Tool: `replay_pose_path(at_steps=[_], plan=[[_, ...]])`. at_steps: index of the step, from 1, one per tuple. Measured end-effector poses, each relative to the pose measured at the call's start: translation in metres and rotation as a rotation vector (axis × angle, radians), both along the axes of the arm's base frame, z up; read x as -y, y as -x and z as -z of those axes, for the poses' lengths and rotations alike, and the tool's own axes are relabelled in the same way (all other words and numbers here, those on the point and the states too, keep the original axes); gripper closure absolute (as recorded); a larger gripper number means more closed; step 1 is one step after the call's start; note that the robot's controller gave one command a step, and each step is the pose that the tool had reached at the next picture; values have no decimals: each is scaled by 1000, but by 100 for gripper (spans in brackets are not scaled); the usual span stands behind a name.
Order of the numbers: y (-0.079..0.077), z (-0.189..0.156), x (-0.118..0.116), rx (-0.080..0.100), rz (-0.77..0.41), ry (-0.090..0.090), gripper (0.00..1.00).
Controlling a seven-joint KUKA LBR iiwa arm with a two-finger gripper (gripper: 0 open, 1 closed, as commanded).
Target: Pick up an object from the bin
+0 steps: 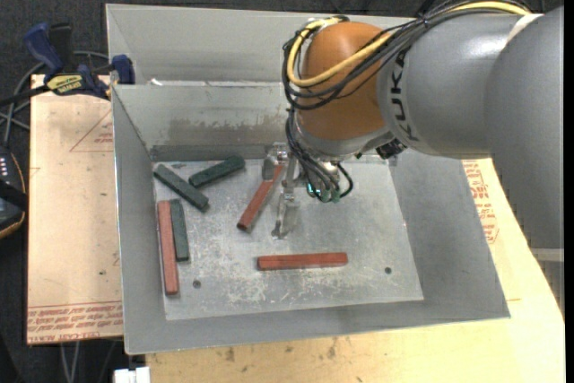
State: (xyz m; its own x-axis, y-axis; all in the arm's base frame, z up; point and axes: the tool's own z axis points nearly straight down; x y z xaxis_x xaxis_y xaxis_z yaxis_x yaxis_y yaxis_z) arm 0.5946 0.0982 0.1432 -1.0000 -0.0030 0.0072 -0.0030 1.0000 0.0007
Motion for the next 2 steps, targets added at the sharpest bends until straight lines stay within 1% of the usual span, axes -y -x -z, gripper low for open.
replay_pose_path(at_steps=[1,2], plan=[[-28,77,-4,5,-160,-1,0],[-30,72,-4,11,-159,-2,100]])
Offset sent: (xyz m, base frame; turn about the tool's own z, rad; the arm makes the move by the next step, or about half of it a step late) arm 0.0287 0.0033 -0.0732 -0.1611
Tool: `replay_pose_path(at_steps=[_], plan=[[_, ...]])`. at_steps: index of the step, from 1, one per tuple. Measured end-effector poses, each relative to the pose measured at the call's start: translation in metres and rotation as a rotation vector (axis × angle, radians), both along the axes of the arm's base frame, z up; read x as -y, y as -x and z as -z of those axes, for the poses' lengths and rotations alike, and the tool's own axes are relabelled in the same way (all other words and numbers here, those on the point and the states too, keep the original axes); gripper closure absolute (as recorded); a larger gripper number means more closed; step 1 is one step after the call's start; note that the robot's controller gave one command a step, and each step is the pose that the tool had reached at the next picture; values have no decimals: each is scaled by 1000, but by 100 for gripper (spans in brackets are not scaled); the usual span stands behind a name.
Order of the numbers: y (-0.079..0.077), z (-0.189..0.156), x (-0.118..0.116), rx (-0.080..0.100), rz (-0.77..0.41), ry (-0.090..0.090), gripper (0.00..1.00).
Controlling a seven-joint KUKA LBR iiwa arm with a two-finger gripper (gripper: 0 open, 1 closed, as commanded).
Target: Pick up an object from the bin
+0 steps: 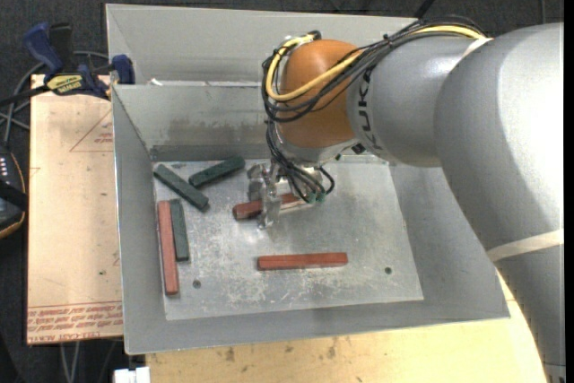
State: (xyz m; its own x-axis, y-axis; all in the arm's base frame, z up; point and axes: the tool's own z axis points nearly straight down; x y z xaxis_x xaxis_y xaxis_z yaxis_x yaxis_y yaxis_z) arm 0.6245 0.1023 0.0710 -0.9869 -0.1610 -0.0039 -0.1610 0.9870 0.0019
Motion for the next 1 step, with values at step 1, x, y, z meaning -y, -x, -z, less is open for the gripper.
replay_pose_path(at_steps=[1], plan=[[-16,-187,-3,10,-33,0,100]])
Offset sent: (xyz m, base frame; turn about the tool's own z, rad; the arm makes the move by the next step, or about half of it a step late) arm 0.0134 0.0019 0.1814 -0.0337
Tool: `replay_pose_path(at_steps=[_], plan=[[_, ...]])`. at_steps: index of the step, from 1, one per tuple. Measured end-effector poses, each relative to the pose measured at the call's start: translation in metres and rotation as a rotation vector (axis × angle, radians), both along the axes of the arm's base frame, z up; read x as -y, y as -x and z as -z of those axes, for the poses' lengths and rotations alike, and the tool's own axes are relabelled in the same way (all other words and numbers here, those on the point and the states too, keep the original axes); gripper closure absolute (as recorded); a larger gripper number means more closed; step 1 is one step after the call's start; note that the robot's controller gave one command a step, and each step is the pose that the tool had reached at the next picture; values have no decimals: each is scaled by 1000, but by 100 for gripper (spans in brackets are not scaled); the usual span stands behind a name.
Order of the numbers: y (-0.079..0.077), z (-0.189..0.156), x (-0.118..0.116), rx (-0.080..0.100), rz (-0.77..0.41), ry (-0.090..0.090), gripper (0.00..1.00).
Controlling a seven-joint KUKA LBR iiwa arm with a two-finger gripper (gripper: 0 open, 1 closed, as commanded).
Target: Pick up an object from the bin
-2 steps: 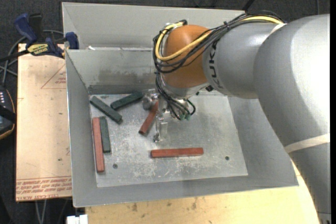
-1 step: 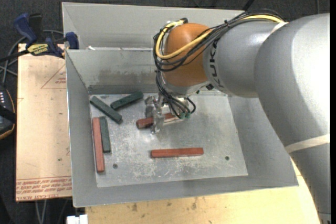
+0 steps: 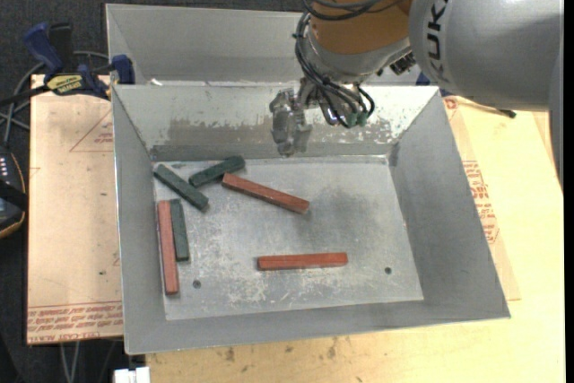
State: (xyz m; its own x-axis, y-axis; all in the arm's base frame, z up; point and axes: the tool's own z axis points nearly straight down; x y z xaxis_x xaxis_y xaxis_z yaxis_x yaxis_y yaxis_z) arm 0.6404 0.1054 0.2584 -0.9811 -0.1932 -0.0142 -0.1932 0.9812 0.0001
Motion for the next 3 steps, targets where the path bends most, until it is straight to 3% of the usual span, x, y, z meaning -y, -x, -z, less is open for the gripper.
replay_pose_path(at_steps=[1,2,3], plan=[[2,6,1,-10,1,1,0],[33,141,22,-22,40,3,0],[-17,188,10,-7,-121,1,0]])
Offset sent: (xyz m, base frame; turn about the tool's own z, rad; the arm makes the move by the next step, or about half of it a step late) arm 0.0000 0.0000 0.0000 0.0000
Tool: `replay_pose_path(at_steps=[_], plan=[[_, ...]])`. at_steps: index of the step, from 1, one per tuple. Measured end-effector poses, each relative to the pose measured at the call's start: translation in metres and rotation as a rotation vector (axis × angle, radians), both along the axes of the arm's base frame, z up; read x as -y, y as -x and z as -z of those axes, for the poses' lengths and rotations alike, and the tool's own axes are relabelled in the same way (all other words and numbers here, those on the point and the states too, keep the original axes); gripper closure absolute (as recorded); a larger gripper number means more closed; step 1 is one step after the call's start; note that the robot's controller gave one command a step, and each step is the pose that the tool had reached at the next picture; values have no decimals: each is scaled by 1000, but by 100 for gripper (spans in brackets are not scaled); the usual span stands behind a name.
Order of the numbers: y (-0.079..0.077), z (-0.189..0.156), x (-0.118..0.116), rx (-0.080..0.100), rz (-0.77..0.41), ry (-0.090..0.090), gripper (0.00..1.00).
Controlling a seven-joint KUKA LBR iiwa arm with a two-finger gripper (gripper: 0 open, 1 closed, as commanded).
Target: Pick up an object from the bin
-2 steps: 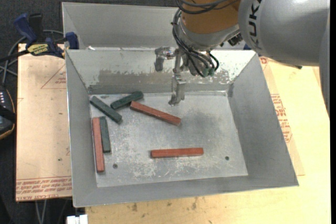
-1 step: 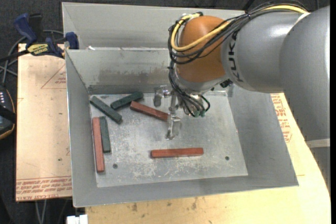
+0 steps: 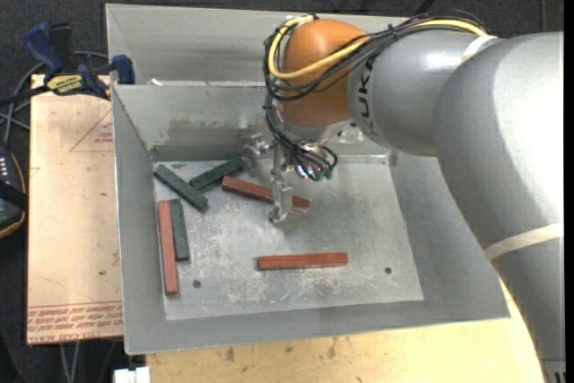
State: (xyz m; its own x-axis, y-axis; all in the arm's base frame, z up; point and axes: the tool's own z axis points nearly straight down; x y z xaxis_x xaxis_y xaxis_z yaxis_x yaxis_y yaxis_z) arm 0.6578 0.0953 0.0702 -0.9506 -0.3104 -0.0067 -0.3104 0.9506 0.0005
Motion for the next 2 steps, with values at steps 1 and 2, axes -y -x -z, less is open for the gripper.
replay_pose_path(at_steps=[1,2], plan=[[0,-1,0,-1,1,0,100],[5,-179,-45,8,-183,0,100]])
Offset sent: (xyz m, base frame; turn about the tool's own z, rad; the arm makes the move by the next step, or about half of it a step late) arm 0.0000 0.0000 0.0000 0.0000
